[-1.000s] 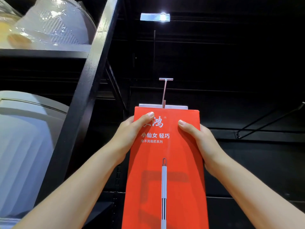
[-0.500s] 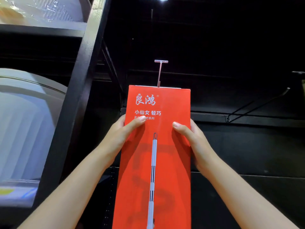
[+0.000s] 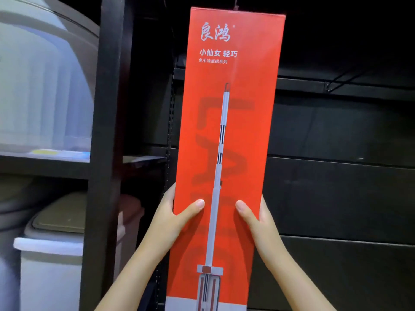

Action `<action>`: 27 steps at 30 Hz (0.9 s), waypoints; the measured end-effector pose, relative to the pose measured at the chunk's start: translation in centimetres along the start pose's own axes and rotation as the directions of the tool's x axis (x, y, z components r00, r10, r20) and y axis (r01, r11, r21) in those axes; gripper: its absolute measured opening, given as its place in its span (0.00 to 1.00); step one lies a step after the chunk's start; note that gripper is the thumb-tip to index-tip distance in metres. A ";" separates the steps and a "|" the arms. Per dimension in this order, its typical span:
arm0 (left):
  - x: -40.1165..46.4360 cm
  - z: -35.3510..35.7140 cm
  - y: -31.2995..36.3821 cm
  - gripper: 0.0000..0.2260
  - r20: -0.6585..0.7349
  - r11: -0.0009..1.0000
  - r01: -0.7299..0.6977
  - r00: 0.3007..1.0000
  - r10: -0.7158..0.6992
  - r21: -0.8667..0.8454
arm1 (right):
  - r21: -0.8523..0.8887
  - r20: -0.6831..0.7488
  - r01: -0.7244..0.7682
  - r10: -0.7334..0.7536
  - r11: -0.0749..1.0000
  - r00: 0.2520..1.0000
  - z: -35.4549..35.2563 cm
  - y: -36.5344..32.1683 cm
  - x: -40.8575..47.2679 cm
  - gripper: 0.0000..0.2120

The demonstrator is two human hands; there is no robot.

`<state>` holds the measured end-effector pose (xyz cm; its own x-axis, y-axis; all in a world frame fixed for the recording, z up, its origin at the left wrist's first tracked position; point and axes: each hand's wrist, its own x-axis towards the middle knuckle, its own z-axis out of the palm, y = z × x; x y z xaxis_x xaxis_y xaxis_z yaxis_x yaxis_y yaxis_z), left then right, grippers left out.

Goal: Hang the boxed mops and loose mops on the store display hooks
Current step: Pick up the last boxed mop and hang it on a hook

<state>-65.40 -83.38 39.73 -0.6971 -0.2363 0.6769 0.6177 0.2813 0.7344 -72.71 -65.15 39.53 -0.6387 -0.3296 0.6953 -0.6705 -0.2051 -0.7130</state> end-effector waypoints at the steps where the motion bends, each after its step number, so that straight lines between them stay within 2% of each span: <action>1: -0.1 0.0 -0.2 0.23 -0.003 1.000 0.003 1.000 -0.003 -0.002 | 0.003 -0.014 -0.006 0.006 1.000 1.000 0.1 0.2 0.0 0.35; 13: -0.1 -0.3 -0.8 0.24 -0.013 1.000 -0.003 1.000 0.003 0.023 | -0.030 -0.069 -0.067 0.064 0.997 0.996 1.0 0.1 -0.4 0.33; 17: -0.2 -0.4 -0.6 0.29 -0.017 0.999 0.033 0.999 -0.032 0.034 | -0.062 -0.117 -0.095 0.087 0.994 0.989 1.0 -0.3 -0.6 0.32; 20: -1.0 -0.5 0.0 0.33 -0.111 0.986 0.052 0.993 -0.034 0.160 | -0.141 -0.183 -0.124 0.097 0.982 0.978 1.0 -0.9 -1.6 0.33; 22: -2.4 -0.5 0.8 0.35 -0.230 0.950 0.018 0.972 0.056 0.311 | -0.245 -0.228 -0.146 0.089 0.959 0.969 0.6 -1.3 -3.2 0.33; 24: -4.2 -0.1 1.9 0.33 -0.283 0.886 -0.085 0.930 0.236 0.457 | -0.355 -0.273 -0.167 0.069 0.920 0.960 -0.2 -1.6 -5.6 0.30; 27: -6.6 1.9 3.5 0.29 -0.206 0.752 -0.253 0.865 0.458 0.609 | -0.546 -0.294 -0.197 0.034 0.814 0.955 -2.4 -2.2 -10.1 0.25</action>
<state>-59.34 -79.03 37.76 -0.2450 -0.2669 0.9321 0.4191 0.8378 0.3500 -65.68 -59.09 34.27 -0.7440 -0.0513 0.6662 -0.6263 0.4011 -0.6685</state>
